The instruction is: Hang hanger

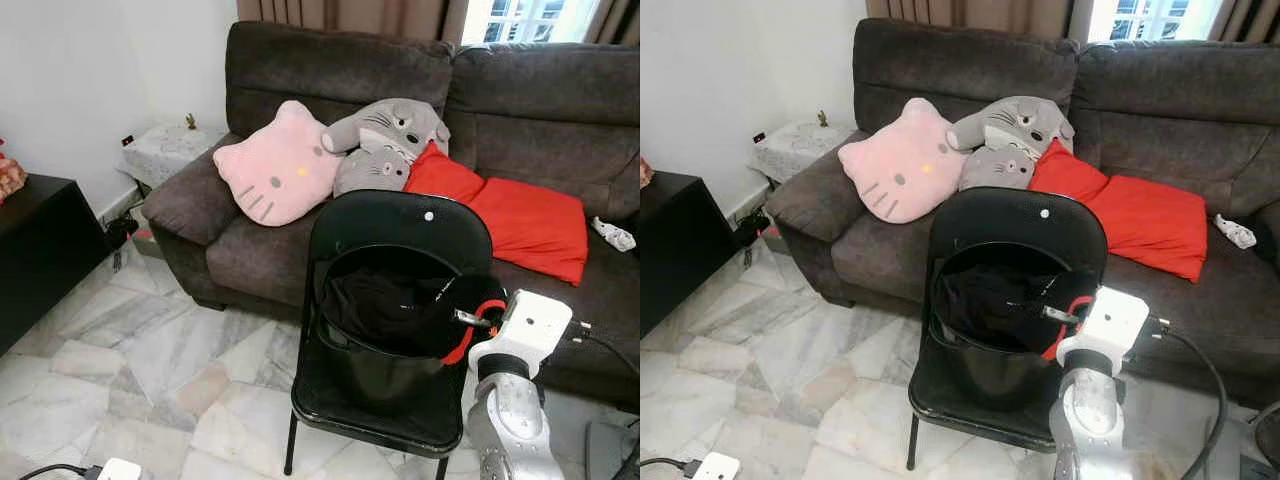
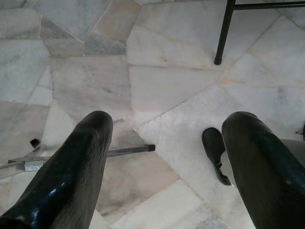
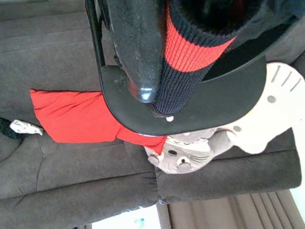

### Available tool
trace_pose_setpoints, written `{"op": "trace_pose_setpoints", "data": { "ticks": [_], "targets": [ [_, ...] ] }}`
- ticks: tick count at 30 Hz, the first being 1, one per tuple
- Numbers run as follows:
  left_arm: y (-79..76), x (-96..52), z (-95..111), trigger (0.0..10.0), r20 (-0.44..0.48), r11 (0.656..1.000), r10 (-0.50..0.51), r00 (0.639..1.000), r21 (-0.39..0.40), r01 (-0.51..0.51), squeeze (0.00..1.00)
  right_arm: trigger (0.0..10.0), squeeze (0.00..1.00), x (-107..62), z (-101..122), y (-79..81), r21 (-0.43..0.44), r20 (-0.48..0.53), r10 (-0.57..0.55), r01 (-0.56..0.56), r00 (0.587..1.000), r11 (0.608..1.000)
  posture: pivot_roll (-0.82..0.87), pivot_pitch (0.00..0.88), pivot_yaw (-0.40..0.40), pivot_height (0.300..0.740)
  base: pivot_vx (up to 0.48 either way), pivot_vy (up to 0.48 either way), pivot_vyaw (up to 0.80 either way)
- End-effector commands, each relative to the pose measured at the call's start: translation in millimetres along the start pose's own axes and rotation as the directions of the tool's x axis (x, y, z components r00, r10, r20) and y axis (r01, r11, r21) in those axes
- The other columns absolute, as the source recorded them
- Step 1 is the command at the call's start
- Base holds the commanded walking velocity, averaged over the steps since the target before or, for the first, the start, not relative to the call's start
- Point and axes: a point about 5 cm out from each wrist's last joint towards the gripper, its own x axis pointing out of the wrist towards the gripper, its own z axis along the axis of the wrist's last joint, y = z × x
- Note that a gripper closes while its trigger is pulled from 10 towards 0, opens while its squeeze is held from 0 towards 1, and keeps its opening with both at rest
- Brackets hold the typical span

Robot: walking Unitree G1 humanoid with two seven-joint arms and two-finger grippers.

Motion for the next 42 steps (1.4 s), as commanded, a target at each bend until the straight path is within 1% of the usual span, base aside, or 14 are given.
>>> {"op": "trace_pose_setpoints", "data": {
  "ticks": [1,4,8,17,42],
  "targets": [
    [-2.3,-1.5,-5.3,10.0,-0.013,1.0,-0.006,1.0,-0.019,0.005,0.0,10.0,0.0,0.6,5.9,-0.6,-0.004,0.026,-0.011,0.011,1.0,1.0,-0.09,0.0,0.059,0.74,0.0,0.0,0.0],
    [-5.8,-4.8,-15.2,10.0,-0.041,1.0,-0.015,0.999,-0.026,0.014,0.0,10.0,0.0,-3.0,6.2,-4.8,-0.007,0.025,-0.032,0.032,0.999,0.999,-0.1,0.0,0.062,0.74,0.0,0.0,0.0],
    [-7.2,-5.7,-18.6,10.0,-0.053,0.999,-0.017,0.998,-0.031,0.015,0.0,10.0,0.0,-3.9,5.8,-4.8,-0.003,0.022,-0.041,0.041,0.999,0.999,-0.1,0.0,0.06,0.74,0.0,0.0,0.0],
    [-10.4,-5.3,-18.9,10.0,-0.046,0.999,-0.024,0.999,-0.036,0.022,0.0,10.0,0.0,-4.3,5.4,-0.9,0.002,0.016,-0.035,0.035,0.999,0.999,-0.09,0.0,0.061,0.74,0.0,0.0,0.0],
    [-16.0,-7.3,-26.1,10.0,-0.068,0.999,-0.044,0.997,-0.033,0.042,0.0,10.0,0.0,-4.8,5.0,4.7,0.008,0.017,-0.018,0.018,1.0,1.0,-0.09,0.0,0.062,0.74,-0.01,0.0,0.0]
  ]
}}
